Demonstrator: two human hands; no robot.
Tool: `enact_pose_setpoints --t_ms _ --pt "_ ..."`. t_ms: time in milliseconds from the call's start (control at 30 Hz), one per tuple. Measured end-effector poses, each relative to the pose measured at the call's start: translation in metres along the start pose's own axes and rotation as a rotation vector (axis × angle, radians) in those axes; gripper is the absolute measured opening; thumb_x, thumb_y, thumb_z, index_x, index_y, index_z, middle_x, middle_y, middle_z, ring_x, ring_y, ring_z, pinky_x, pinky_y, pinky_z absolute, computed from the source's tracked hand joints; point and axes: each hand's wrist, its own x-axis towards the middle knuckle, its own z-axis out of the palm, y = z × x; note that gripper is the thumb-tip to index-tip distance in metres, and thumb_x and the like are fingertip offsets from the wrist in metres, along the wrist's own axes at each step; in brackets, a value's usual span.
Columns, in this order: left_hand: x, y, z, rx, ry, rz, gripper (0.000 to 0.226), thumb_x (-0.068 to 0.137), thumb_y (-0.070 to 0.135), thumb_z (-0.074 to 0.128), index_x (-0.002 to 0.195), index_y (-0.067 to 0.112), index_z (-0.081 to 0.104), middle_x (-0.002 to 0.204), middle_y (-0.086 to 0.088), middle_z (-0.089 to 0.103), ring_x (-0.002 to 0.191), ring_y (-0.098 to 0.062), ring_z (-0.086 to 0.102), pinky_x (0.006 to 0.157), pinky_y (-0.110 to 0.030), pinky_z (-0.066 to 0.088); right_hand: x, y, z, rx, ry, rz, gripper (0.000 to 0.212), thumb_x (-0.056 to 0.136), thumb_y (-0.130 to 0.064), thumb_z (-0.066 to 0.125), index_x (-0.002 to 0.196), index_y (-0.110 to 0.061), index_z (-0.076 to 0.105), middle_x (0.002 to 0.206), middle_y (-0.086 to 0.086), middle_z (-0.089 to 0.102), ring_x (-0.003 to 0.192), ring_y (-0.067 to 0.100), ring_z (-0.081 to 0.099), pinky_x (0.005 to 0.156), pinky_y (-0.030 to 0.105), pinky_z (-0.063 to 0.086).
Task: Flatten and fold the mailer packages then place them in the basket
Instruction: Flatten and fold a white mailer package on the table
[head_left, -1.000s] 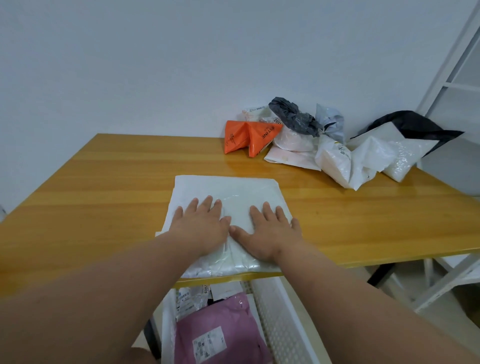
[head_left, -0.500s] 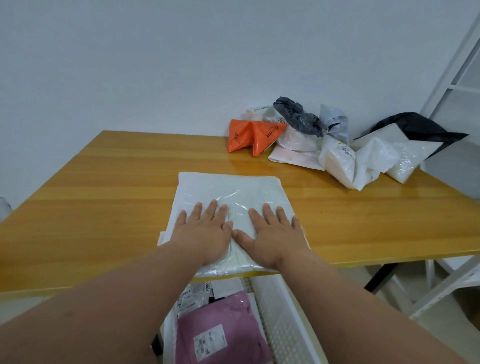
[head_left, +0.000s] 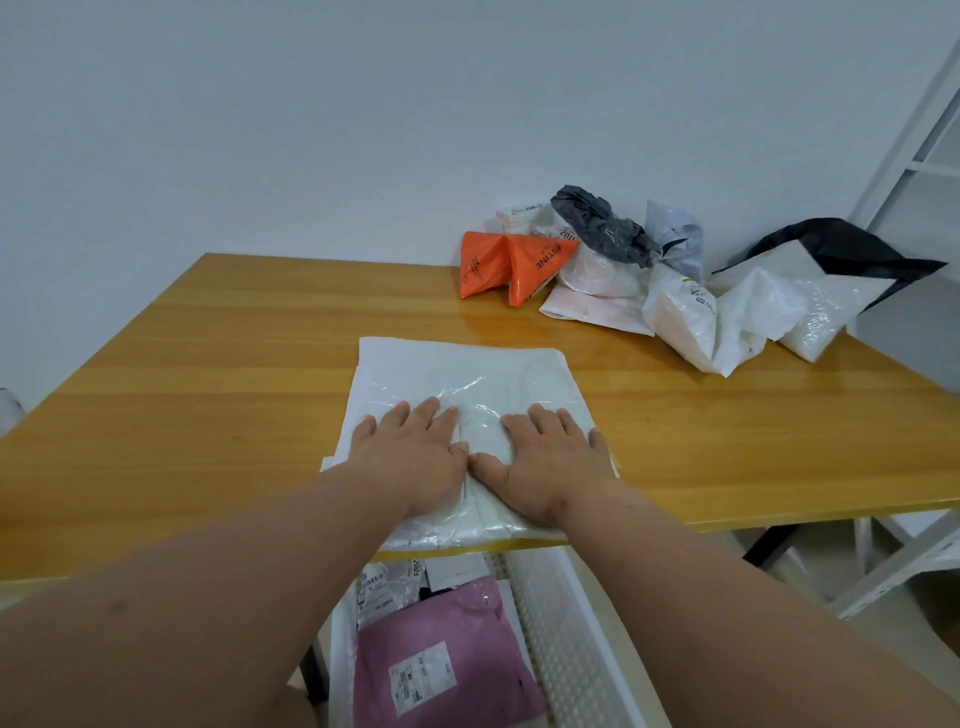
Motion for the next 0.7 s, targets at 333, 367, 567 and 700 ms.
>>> enact_pose_setpoints --t_ms 333,367,567,700 --pt "0.040 -0.004 -0.023 0.075 0.106 -0.026 0.051 0.103 0.046 0.017 0.148 0.027 0.028 0.146 0.000 0.034 0.132 -0.027 0.033 0.103 -0.048 0.028 0.040 -0.011 -0.019 -0.129 0.170 0.018 0.068 0.095 -0.067 0.018 0.148 -0.025 0.027 0.148 0.005 0.039 0.137 0.030 0.034 0.115 0.054 0.018" --pt "0.044 -0.004 -0.023 0.116 0.125 -0.024 0.047 0.103 0.045 0.018 0.141 0.026 0.039 0.138 -0.002 0.039 0.127 -0.026 0.037 0.100 -0.047 0.030 0.046 -0.012 -0.019 -0.141 0.172 0.017 0.071 0.094 -0.068 0.016 0.151 -0.027 0.023 0.149 0.006 0.038 0.137 0.031 0.034 0.115 0.054 0.018" --pt "0.055 -0.012 -0.013 0.152 0.286 0.038 0.045 0.103 0.045 0.023 0.129 0.024 0.052 0.131 -0.004 0.042 0.123 -0.025 0.038 0.103 -0.041 0.029 0.060 -0.005 -0.013 -0.258 0.147 -0.004 0.067 0.093 -0.069 0.012 0.144 -0.032 0.034 0.143 0.007 0.036 0.132 0.030 0.031 0.111 0.053 0.020" --pt "0.062 -0.017 0.000 -0.006 0.239 0.046 0.047 0.102 0.046 0.023 0.141 0.024 0.037 0.163 -0.004 0.005 0.150 -0.029 -0.003 0.121 -0.046 0.003 0.067 -0.002 -0.010 -0.202 0.124 -0.052 0.070 0.094 -0.068 0.012 0.149 -0.029 0.029 0.161 0.006 0.009 0.147 0.032 0.006 0.118 0.056 0.006"
